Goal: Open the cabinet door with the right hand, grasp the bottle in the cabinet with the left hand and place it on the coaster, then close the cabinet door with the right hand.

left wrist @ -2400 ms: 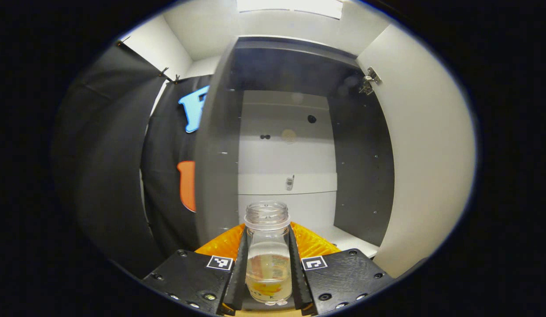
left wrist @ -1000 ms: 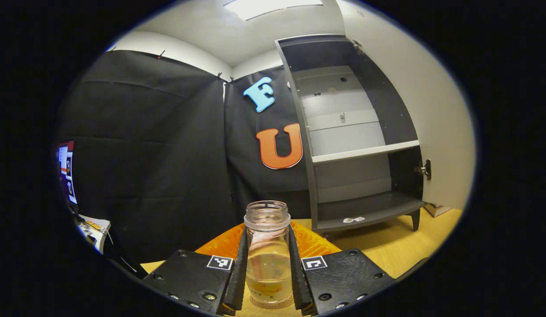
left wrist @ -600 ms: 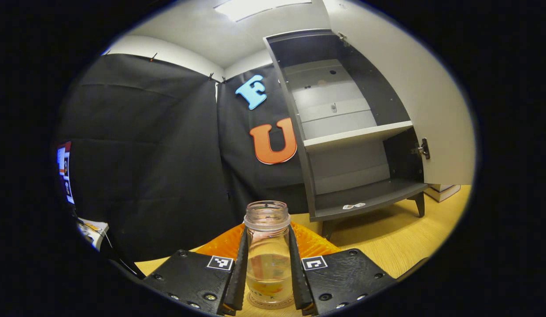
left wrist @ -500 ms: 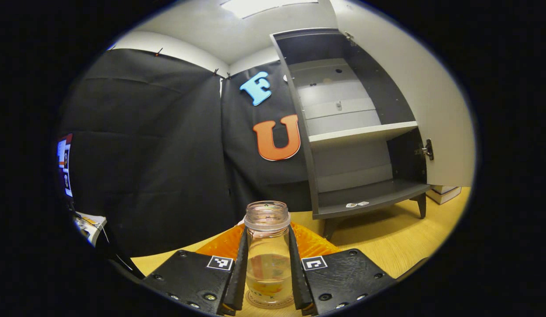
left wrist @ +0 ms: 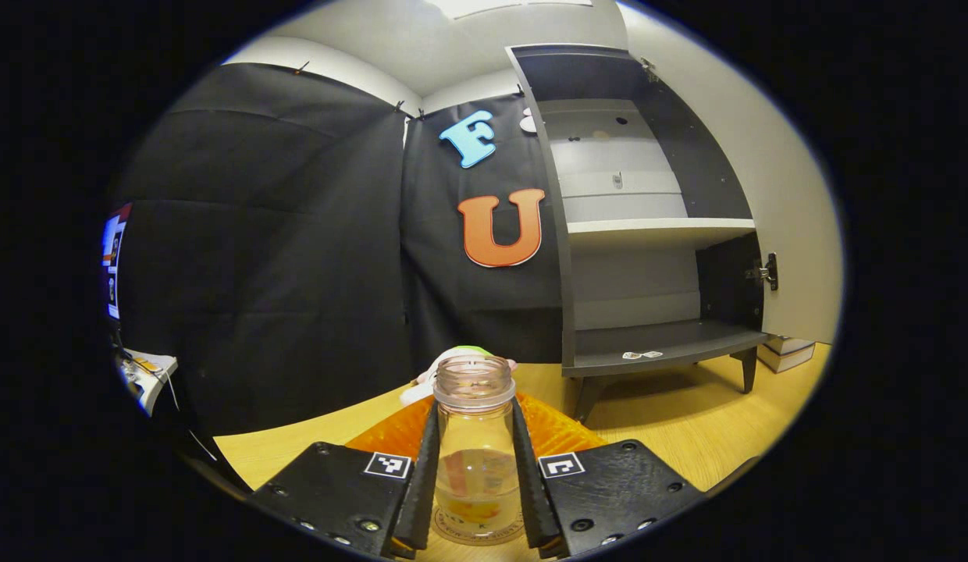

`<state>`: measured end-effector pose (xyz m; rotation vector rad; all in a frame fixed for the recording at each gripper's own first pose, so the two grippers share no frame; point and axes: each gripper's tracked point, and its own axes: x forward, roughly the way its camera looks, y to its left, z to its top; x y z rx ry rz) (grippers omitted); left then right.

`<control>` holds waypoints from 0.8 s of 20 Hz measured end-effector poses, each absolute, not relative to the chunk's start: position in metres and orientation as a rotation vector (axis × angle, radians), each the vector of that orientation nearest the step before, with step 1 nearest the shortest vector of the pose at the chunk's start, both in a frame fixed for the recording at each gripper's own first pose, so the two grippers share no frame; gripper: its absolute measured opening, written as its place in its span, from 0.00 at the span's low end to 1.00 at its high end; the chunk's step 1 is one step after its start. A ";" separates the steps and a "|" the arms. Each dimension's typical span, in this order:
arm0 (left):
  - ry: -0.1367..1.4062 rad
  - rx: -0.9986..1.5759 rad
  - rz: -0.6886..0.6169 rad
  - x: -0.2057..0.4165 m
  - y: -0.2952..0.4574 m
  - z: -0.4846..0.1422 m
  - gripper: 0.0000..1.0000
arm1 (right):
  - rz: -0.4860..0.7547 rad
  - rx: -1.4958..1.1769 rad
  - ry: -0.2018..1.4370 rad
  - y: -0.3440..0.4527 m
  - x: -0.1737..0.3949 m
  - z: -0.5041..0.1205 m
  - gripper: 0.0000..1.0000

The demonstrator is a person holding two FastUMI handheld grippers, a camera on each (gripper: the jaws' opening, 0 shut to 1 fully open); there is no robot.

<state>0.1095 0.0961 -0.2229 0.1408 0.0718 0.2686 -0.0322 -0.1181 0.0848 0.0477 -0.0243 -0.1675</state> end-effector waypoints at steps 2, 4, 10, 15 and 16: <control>0.078 0.146 0.261 0.110 0.097 -0.226 0.37 | -0.169 0.047 -0.022 -0.120 -0.033 0.082 0.90; 0.091 0.150 0.246 0.110 0.095 -0.229 0.51 | -0.167 0.054 -0.022 -0.120 -0.033 0.081 0.90; 0.110 0.145 0.225 0.108 0.098 -0.226 0.70 | -0.164 0.060 -0.013 -0.124 -0.032 0.074 0.90; 0.078 0.138 0.229 0.102 0.099 -0.203 0.93 | -0.167 0.067 -0.014 -0.131 -0.033 0.069 0.90; 0.072 0.132 0.227 0.100 0.098 -0.195 0.96 | -0.167 0.072 -0.020 -0.132 -0.034 0.069 0.90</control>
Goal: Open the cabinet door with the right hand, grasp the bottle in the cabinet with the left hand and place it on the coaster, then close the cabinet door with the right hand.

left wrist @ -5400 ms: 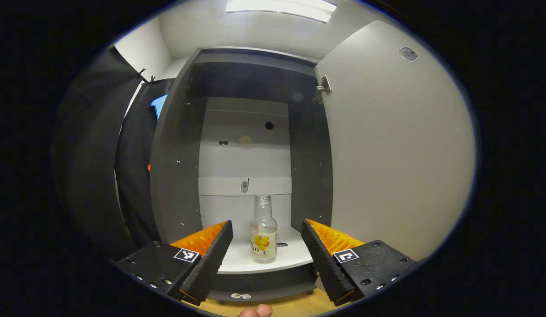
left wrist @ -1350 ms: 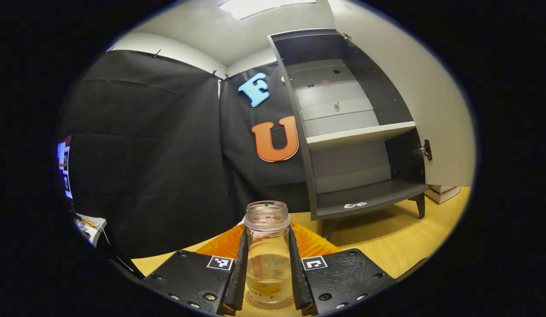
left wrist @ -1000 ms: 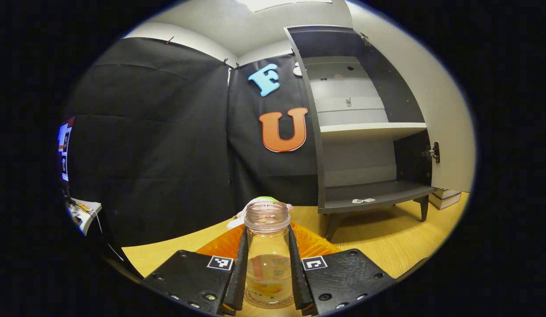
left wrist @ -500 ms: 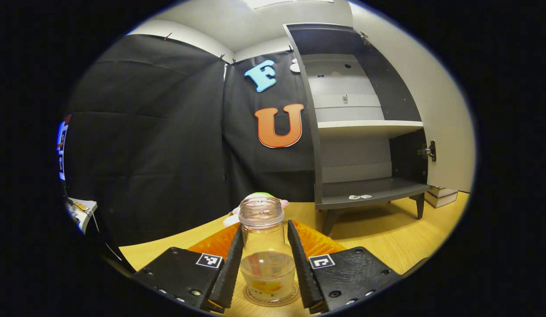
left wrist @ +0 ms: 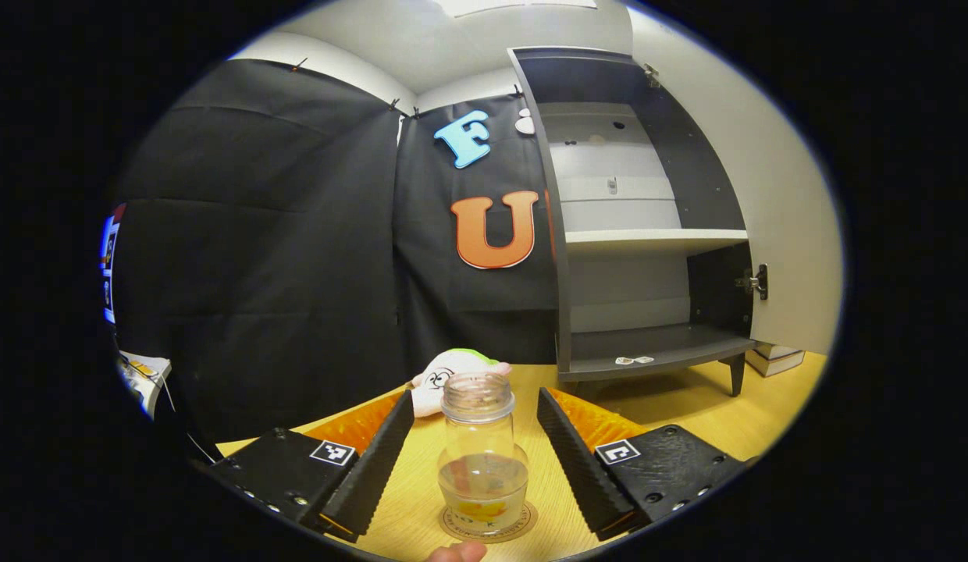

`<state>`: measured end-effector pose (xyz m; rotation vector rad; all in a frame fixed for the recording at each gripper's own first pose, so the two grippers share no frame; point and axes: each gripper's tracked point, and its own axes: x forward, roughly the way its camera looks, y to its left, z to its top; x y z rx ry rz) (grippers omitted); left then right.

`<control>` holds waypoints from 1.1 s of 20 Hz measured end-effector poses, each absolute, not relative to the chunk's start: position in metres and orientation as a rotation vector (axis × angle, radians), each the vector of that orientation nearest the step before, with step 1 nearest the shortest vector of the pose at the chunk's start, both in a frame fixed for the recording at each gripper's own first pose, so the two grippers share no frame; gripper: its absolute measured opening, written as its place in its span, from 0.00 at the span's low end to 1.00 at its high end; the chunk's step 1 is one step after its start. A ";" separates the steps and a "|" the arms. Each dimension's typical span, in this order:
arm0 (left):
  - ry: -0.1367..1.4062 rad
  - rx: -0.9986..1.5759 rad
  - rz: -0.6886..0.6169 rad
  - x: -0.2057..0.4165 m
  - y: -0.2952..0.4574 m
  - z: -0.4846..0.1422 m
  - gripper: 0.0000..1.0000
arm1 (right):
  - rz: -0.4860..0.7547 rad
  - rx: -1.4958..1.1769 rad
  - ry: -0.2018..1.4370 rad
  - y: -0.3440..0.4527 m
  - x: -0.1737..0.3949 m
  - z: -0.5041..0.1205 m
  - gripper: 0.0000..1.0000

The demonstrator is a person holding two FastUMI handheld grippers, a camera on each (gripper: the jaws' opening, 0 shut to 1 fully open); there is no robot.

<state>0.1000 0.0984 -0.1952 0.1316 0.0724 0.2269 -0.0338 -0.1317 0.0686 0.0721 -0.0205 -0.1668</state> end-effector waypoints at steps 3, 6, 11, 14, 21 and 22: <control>0.059 0.121 0.213 0.089 0.095 -0.165 0.97 | -0.177 0.082 -0.026 -0.140 -0.034 0.060 0.90; 0.048 0.056 0.187 0.071 0.082 -0.127 0.96 | -0.171 0.118 -0.030 -0.145 -0.030 0.051 0.90; -0.019 0.047 0.144 0.056 0.069 -0.054 0.96 | -0.147 0.137 -0.036 -0.152 -0.015 0.050 0.90; -0.030 0.103 0.151 0.053 0.067 -0.028 0.96 | -0.158 0.112 -0.029 -0.159 -0.003 0.055 0.89; 0.044 0.097 0.068 0.050 0.032 -0.010 0.96 | -0.117 0.119 -0.034 -0.155 0.025 0.081 0.91; 0.050 0.102 0.059 0.049 0.029 -0.010 0.96 | -0.089 0.124 -0.018 -0.150 0.026 0.082 0.90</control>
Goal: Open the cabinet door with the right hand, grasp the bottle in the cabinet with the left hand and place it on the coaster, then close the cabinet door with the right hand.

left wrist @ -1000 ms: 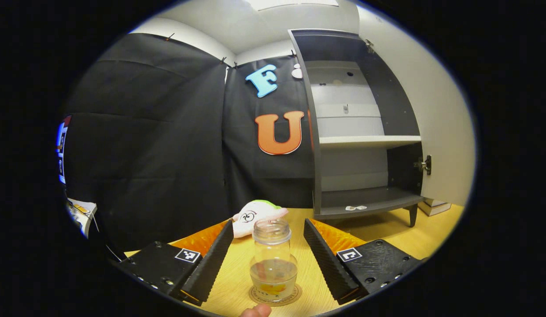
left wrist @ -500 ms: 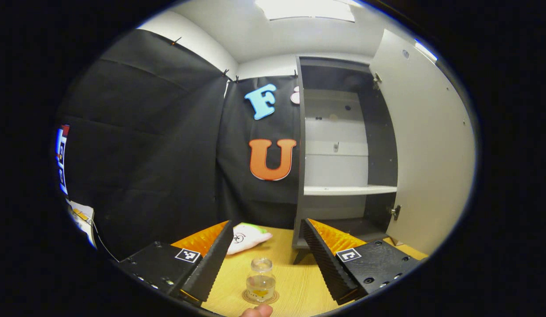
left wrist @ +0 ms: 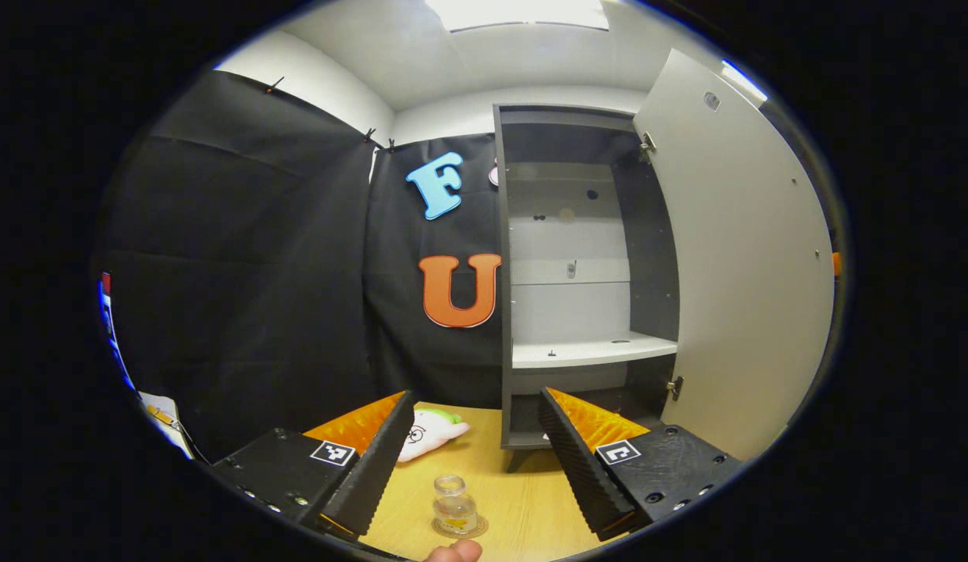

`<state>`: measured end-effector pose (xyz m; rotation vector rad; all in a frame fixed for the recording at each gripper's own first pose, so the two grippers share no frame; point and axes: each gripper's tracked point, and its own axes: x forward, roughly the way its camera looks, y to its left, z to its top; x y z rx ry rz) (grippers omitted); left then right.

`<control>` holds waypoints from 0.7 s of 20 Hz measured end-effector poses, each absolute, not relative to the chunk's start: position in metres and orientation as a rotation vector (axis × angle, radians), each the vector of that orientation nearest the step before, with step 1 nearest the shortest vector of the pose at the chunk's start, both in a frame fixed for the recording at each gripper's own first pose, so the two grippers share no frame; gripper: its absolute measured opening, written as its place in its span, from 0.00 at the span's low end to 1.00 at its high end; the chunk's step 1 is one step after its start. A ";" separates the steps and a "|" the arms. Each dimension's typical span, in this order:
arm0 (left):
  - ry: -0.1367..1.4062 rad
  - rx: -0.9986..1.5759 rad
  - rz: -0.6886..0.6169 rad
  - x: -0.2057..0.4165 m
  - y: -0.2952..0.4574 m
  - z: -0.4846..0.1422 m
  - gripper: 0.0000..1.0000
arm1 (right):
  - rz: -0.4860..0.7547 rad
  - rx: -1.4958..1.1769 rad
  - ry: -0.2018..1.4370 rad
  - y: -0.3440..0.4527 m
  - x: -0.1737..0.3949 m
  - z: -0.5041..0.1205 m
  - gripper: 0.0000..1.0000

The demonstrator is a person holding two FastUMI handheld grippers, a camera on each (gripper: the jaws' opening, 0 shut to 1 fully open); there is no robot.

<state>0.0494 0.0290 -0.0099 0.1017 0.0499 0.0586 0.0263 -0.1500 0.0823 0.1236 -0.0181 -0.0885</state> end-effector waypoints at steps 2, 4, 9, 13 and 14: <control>0.051 0.124 0.049 0.046 0.024 -0.009 0.96 | -0.067 0.110 -0.001 -0.147 0.029 0.083 0.90; 0.041 0.145 0.037 0.042 0.018 -0.007 0.96 | -0.065 0.104 0.005 -0.150 0.031 0.083 0.91; 0.050 0.145 0.021 0.034 0.007 -0.015 0.96 | -0.068 0.086 -0.009 -0.151 0.030 0.087 0.89; 0.040 0.142 0.006 0.030 0.000 -0.016 0.96 | -0.037 0.057 -0.066 -0.142 0.026 0.105 0.91; 0.033 0.145 0.007 0.030 0.000 -0.014 0.96 | -0.016 0.045 -0.062 -0.137 0.026 0.104 0.90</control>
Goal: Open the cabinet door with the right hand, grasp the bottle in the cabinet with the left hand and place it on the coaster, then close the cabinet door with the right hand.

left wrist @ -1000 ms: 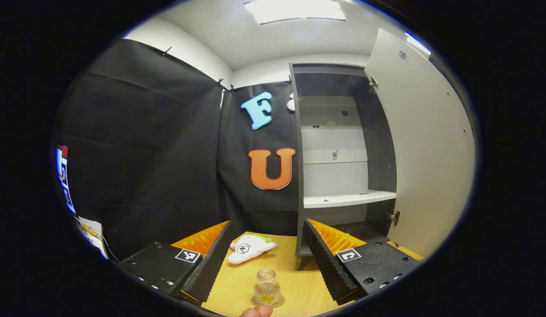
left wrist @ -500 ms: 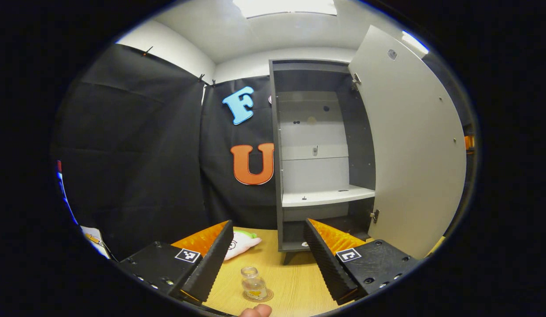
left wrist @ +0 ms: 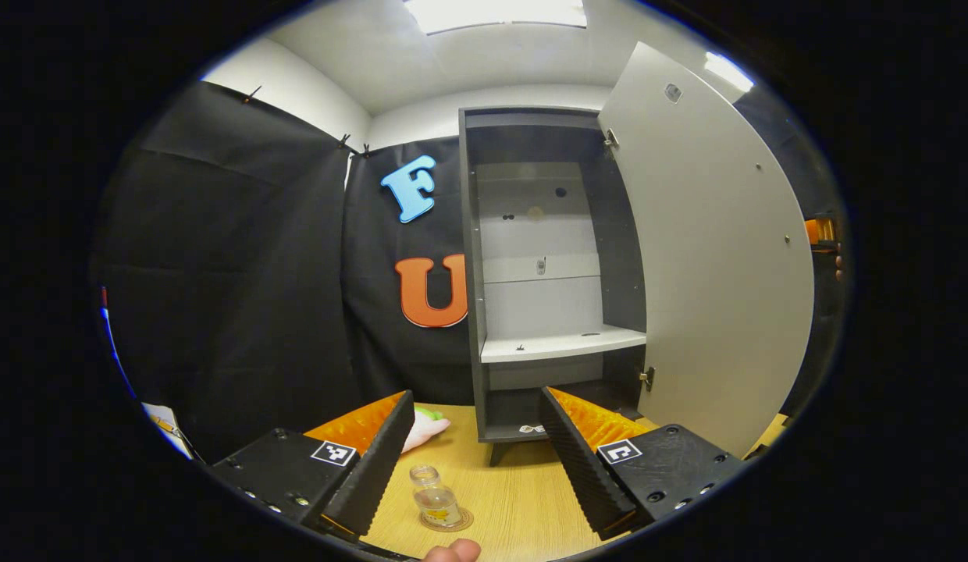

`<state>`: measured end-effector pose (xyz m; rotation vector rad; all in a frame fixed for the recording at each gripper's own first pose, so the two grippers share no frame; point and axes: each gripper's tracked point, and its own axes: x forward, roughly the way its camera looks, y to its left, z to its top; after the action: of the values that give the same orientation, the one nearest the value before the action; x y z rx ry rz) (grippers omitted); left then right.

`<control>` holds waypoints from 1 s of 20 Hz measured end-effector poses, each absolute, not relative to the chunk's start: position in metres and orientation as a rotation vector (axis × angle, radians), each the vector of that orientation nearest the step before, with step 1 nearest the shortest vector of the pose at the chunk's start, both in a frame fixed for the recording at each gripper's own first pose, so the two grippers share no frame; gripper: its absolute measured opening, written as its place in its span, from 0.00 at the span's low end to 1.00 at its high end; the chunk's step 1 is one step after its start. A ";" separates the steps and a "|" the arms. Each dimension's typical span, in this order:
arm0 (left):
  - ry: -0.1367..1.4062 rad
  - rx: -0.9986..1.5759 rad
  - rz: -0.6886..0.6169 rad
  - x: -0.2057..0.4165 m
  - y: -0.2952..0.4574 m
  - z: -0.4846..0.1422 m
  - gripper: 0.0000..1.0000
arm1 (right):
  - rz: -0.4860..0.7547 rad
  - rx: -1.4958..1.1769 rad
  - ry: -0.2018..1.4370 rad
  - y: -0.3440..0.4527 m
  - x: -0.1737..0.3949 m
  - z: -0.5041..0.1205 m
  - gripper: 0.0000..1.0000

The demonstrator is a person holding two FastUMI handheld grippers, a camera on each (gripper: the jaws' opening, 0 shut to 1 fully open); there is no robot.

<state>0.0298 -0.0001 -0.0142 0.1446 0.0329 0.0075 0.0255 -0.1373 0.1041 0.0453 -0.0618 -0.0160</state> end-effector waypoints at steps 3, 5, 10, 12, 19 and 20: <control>0.033 0.135 0.006 0.028 0.000 -0.016 0.96 | -0.019 -0.029 -0.064 -0.130 0.023 0.108 0.89; 0.040 0.124 0.007 0.026 0.003 -0.019 0.96 | -0.013 -0.048 -0.066 -0.120 0.025 0.107 0.90; 0.045 0.116 0.029 0.023 0.019 -0.022 0.96 | 0.088 -0.005 -0.050 -0.080 0.030 0.104 0.90; 0.043 0.118 0.036 0.022 0.025 -0.023 0.96 | 0.133 0.004 -0.042 -0.060 0.034 0.102 0.90; 0.043 0.106 0.026 0.026 0.034 -0.029 0.96 | 0.204 -0.013 -0.053 -0.004 0.053 0.102 0.90; 0.043 0.101 0.022 0.028 0.035 -0.030 0.96 | 0.221 -0.023 -0.056 0.005 0.057 0.103 0.90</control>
<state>0.0278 0.0353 -0.0298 0.1006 0.0432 0.0221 0.0566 0.0052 0.1025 -0.0230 -0.0560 0.2215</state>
